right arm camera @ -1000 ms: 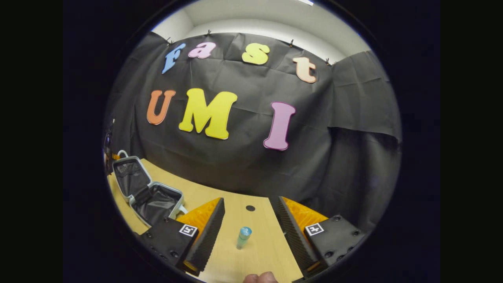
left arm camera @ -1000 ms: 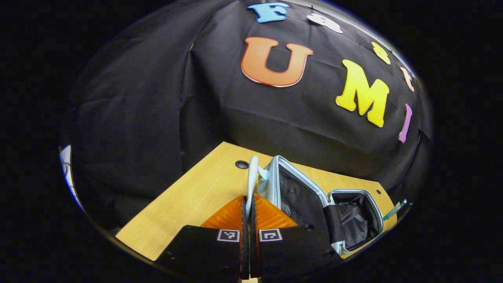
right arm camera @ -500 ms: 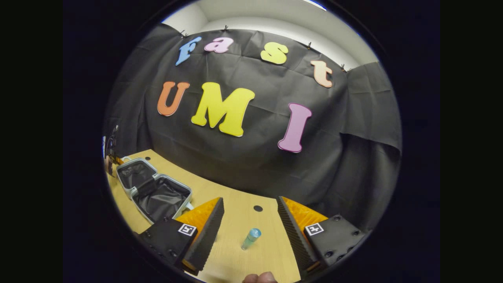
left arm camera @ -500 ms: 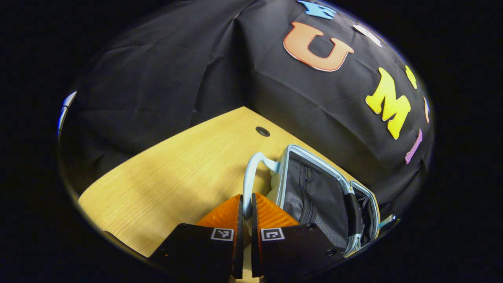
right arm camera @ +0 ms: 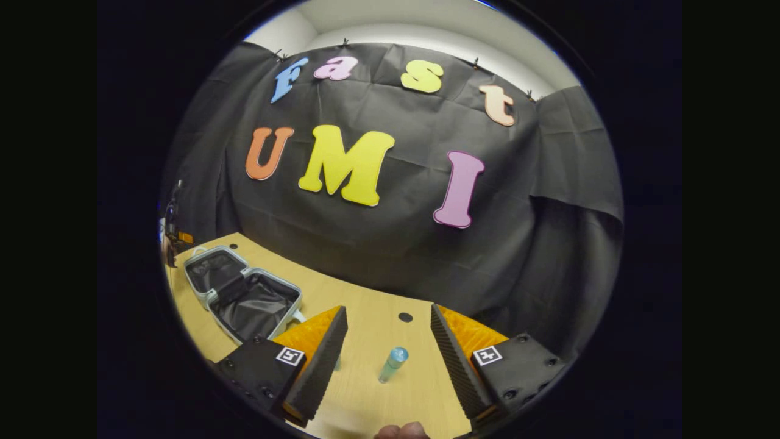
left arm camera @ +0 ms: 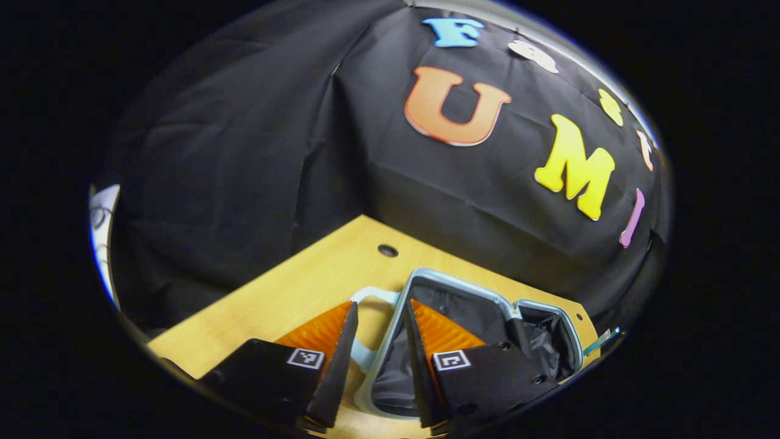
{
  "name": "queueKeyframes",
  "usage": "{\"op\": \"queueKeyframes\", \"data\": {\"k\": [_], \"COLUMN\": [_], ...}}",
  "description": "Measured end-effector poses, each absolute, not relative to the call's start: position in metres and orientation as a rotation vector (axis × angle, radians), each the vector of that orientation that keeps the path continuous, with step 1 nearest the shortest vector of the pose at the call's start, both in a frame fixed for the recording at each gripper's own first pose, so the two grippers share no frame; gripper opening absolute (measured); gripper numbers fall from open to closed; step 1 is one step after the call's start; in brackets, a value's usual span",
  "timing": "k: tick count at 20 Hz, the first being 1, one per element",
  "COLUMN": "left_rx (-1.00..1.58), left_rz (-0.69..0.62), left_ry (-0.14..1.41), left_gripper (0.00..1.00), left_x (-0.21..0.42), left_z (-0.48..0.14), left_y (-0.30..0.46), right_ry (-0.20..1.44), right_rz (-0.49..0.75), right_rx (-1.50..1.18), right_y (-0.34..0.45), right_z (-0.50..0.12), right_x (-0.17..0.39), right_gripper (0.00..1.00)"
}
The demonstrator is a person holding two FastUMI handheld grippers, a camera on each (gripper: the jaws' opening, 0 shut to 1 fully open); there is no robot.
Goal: First open the suitcase, pack the skin care products into it, and then close the suitcase.
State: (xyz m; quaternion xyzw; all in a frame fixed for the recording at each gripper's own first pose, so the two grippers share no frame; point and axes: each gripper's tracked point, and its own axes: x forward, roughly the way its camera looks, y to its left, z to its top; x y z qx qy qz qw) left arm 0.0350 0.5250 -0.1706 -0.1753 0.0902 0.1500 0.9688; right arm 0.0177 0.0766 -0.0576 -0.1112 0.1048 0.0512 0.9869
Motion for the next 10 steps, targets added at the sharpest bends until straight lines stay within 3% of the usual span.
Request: {"op": "queueKeyframes", "data": {"k": [3,4,5,6,7,8,9,10], "left_rx": [-0.219,-0.174,-0.125,-0.079,-0.040,-0.025,-0.020,-0.012], "left_rz": [0.279,0.271,0.288,0.337,0.387,0.392,0.367,0.336], "left_ry": [-0.005,-0.029,-0.029,-0.032,-0.043,-0.055,-0.053,-0.053], "left_gripper": [0.70,0.89,0.79,0.80,0.92,0.92,0.68,0.81], "left_x": [0.026,0.023,0.020,0.015,0.013,0.013,0.014,0.012], "left_z": [-0.071,-0.050,-0.039,-0.029,-0.019,-0.011,-0.011,-0.008], "left_y": [0.477,0.456,0.441,0.432,0.422,0.405,0.380,0.349], "right_ry": [0.196,0.191,0.189,0.184,0.178,0.169,0.162,0.160], "right_rz": [0.112,0.110,0.107,0.105,0.099,0.090,0.079,0.067], "right_rx": [-0.184,-0.172,-0.160,-0.150,-0.143,-0.136,-0.128,-0.122], "right_y": [0.071,0.066,0.061,0.055,0.048,0.040,0.030,0.020], "right_z": [-0.055,-0.055,-0.055,-0.054,-0.053,-0.051,-0.051,-0.053], "right_x": [0.017,0.016,0.016,0.015,0.016,0.015,0.015,0.015], "right_gripper": [0.81,0.82,0.82,0.82,0.83,0.82,0.80,0.82]}}
